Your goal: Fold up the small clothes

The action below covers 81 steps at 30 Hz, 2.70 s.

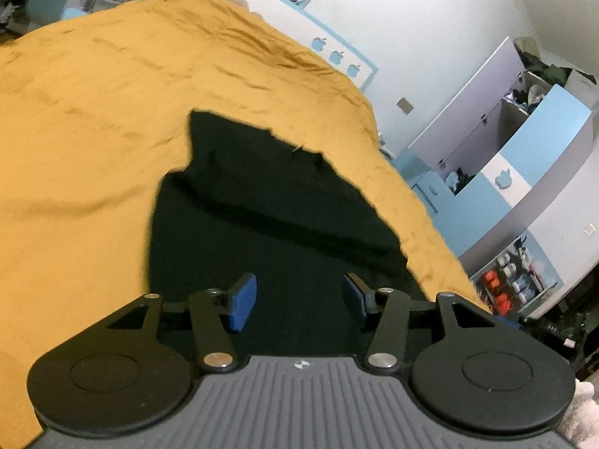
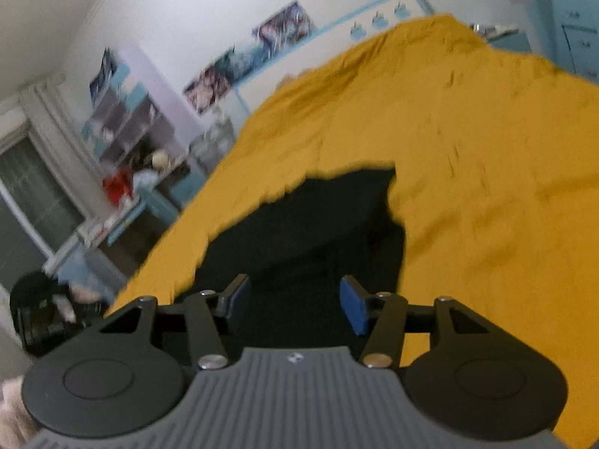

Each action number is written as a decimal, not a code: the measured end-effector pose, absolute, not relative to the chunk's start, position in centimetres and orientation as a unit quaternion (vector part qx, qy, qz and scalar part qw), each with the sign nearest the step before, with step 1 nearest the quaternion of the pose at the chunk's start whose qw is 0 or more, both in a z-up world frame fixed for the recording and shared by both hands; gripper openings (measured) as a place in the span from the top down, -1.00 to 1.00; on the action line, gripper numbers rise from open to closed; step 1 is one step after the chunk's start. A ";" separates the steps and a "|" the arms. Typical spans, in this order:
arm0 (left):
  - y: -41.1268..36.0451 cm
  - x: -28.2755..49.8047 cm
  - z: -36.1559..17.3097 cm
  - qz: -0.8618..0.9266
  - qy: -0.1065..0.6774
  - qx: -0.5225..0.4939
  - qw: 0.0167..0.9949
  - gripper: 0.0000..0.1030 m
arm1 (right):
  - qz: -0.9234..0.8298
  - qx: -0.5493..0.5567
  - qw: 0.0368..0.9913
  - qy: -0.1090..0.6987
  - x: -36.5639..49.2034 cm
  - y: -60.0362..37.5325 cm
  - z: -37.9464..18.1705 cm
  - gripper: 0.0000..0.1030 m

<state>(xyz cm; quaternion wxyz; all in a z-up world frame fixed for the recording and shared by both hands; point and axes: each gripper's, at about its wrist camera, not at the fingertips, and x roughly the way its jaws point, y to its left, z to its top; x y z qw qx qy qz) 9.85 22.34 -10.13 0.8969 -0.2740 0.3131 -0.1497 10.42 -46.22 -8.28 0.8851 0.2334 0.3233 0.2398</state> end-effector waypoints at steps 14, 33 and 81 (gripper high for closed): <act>27.3 4.8 -18.4 -0.142 0.325 -0.392 0.849 -0.16 | 0.260 0.270 0.827 0.420 4.2 -46.1 -19.6 0.01; 23.8 6.7 -22.0 -0.221 0.382 -0.432 0.786 -0.32 | 0.335 0.323 0.762 0.450 2.2 -45.6 -19.8 -0.17; 25.0 19.1 -14.5 -0.232 0.228 -0.490 0.809 0.88 | 0.335 0.489 0.761 0.264 13.0 -44.7 -14.2 0.89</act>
